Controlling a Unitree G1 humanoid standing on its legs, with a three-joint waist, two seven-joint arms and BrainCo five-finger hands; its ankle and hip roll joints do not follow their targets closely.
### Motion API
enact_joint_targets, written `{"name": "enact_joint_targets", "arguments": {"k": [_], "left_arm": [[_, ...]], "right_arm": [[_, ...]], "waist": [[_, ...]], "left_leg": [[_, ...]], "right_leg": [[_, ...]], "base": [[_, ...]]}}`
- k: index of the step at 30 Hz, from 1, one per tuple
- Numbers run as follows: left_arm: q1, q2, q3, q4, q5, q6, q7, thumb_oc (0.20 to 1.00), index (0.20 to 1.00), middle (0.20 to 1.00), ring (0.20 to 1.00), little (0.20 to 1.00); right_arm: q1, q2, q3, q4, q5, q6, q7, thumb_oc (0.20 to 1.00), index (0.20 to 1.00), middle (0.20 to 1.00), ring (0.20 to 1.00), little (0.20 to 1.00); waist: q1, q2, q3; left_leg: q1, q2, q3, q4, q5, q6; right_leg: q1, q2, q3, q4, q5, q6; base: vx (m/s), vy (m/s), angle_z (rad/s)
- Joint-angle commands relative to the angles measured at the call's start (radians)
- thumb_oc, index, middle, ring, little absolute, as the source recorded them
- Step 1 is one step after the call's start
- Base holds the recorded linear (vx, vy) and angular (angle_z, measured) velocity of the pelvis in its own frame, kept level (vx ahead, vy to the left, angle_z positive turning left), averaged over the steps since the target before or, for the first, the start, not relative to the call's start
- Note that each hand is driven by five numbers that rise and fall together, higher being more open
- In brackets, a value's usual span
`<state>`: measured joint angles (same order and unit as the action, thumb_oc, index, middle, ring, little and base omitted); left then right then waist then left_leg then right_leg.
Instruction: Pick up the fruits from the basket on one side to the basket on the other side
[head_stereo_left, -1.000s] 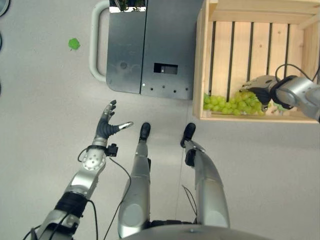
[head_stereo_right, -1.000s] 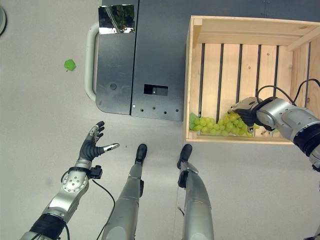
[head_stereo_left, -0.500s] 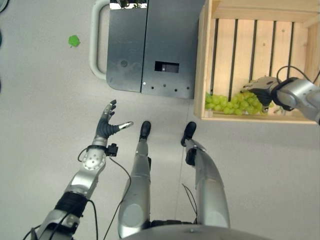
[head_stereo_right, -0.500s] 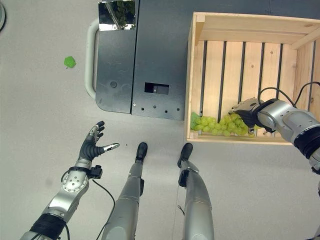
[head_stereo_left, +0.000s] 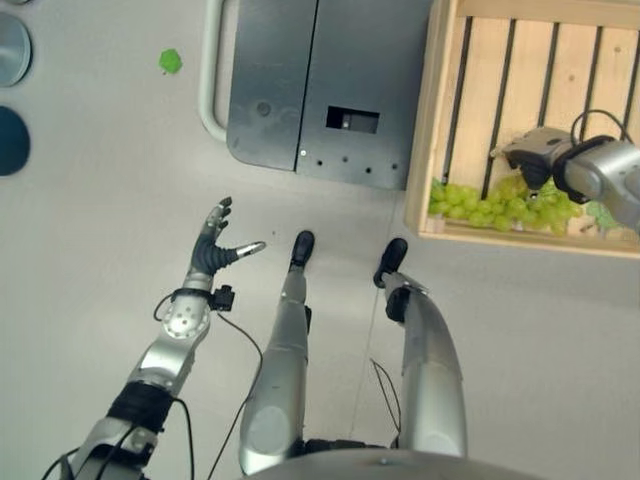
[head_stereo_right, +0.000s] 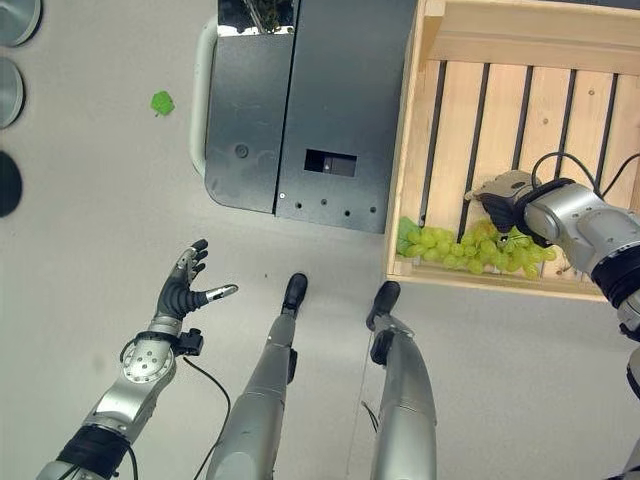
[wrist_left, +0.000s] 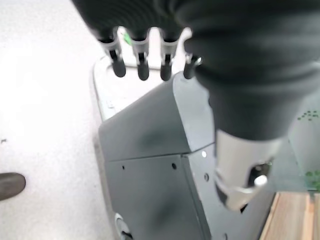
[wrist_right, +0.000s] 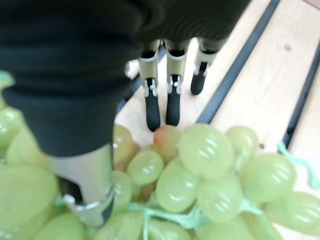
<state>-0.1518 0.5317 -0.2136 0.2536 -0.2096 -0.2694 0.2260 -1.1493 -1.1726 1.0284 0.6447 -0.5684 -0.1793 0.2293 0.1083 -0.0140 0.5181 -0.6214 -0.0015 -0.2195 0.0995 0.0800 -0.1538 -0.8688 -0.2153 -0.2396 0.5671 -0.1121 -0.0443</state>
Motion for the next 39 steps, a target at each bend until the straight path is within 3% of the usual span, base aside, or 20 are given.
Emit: {"name": "enact_joint_targets", "arguments": {"k": [1, 2, 3, 4, 5, 24, 29, 31, 39], "left_arm": [[0.021, 0.007, 0.026, -0.072, 0.014, -0.031, 0.009, 1.000, 1.000, 1.000, 1.000, 1.000], [0.021, 0.005, 0.025, -0.077, 0.012, -0.031, 0.008, 1.000, 1.000, 1.000, 1.000, 1.000], [0.021, 0.005, 0.025, -0.077, 0.012, -0.031, 0.008, 1.000, 1.000, 1.000, 1.000, 1.000], [0.020, 0.004, 0.025, -0.077, 0.014, -0.029, 0.008, 1.000, 1.000, 1.000, 1.000, 1.000], [0.021, 0.003, 0.026, -0.080, 0.013, -0.029, 0.008, 1.000, 1.000, 1.000, 1.000, 1.000], [0.052, -0.011, 0.052, -0.112, 0.009, -0.029, 0.017, 1.000, 1.000, 1.000, 1.000, 1.000], [0.064, 0.015, 0.062, -0.129, 0.009, -0.031, 0.015, 1.000, 1.000, 1.000, 1.000, 1.000], [0.074, 0.035, 0.074, -0.149, 0.008, -0.038, 0.013, 1.000, 1.000, 1.000, 1.000, 1.000], [0.105, 0.083, 0.103, -0.168, -0.004, -0.049, 0.003, 1.000, 1.000, 1.000, 1.000, 1.000]], "right_arm": [[0.048, -0.018, 0.116, 0.047, -0.012, 0.009, 0.016, 1.000, 1.000, 1.000, 1.000, 1.000], [0.047, -0.016, 0.114, 0.049, -0.012, 0.012, 0.014, 1.000, 1.000, 1.000, 1.000, 1.000], [0.046, -0.016, 0.115, 0.049, -0.012, 0.012, 0.014, 0.944, 0.944, 0.944, 0.944, 0.944], [0.044, -0.014, 0.115, 0.050, -0.014, 0.013, 0.016, 0.395, 0.395, 0.395, 0.395, 0.395], [0.044, -0.014, 0.115, 0.048, -0.014, 0.013, 0.017, 0.200, 0.200, 0.200, 0.200, 0.200], [0.012, -0.030, 0.086, 0.055, -0.019, 0.028, -0.008, 0.200, 0.200, 0.200, 0.200, 0.200], [-0.150, -0.082, 0.157, 0.058, 0.037, 0.041, -0.034, 0.200, 0.200, 0.200, 0.200, 0.200], [-0.329, -0.112, 0.255, 0.118, 0.098, 0.049, -0.070, 0.200, 0.200, 0.200, 0.200, 0.200], [-0.569, -0.120, 0.372, 0.271, 0.218, 0.058, -0.132, 0.200, 0.200, 0.200, 0.200, 0.200]], "waist": [[-0.027, 0.055, 0.002], [-0.028, 0.057, 0.002], [-0.029, 0.057, 0.002], [-0.029, 0.057, 0.002], [-0.030, 0.057, 0.002], [-0.034, 0.053, 0.002], [-0.032, 0.032, 0.002], [-0.033, 0.017, 0.002], [-0.026, -0.028, 0.002]], "left_leg": [[0.053, 0.030, -0.004, -0.073, 0.027, 0.053], [0.050, 0.030, -0.004, -0.072, 0.026, 0.053], [0.049, 0.030, -0.004, -0.072, 0.026, 0.053], [0.049, 0.029, -0.005, -0.073, 0.026, 0.053], [0.049, 0.030, -0.006, -0.073, 0.025, 0.053], [0.065, 0.034, -0.014, -0.082, 0.020, 0.055], [0.079, 0.039, -0.012, -0.085, 0.021, 0.051], [0.087, 0.045, -0.013, -0.088, 0.022, 0.047], [0.113, 0.053, -0.010, -0.093, 0.023, 0.038]], "right_leg": [[0.022, 0.014, 0.022, 0.044, -0.072, 0.133], [0.014, 0.013, 0.024, 0.048, -0.074, 0.133], [0.013, 0.012, 0.024, 0.049, -0.074, 0.133], [0.012, 0.012, 0.024, 0.052, -0.075, 0.134], [0.009, 0.012, 0.024, 0.055, -0.075, 0.135], [0.001, 0.006, 0.024, 0.069, -0.073, 0.138], [0.019, 0.012, 0.021, 0.055, -0.065, 0.138], [0.031, 0.018, 0.022, 0.041, -0.058, 0.137], [0.057, 0.023, 0.022, 0.022, -0.044, 0.137]], "base": [[0.00, -0.040, 0.01], [0.00, 0.000, 0.00], [0.00, 0.000, 0.00], [0.00, 0.000, 0.00], [0.00, 0.000, 0.00], [0.00, 0.001, 0.00], [0.00, 0.000, 0.00], [0.00, 0.000, 0.00], [0.00, 0.000, 0.00]]}}
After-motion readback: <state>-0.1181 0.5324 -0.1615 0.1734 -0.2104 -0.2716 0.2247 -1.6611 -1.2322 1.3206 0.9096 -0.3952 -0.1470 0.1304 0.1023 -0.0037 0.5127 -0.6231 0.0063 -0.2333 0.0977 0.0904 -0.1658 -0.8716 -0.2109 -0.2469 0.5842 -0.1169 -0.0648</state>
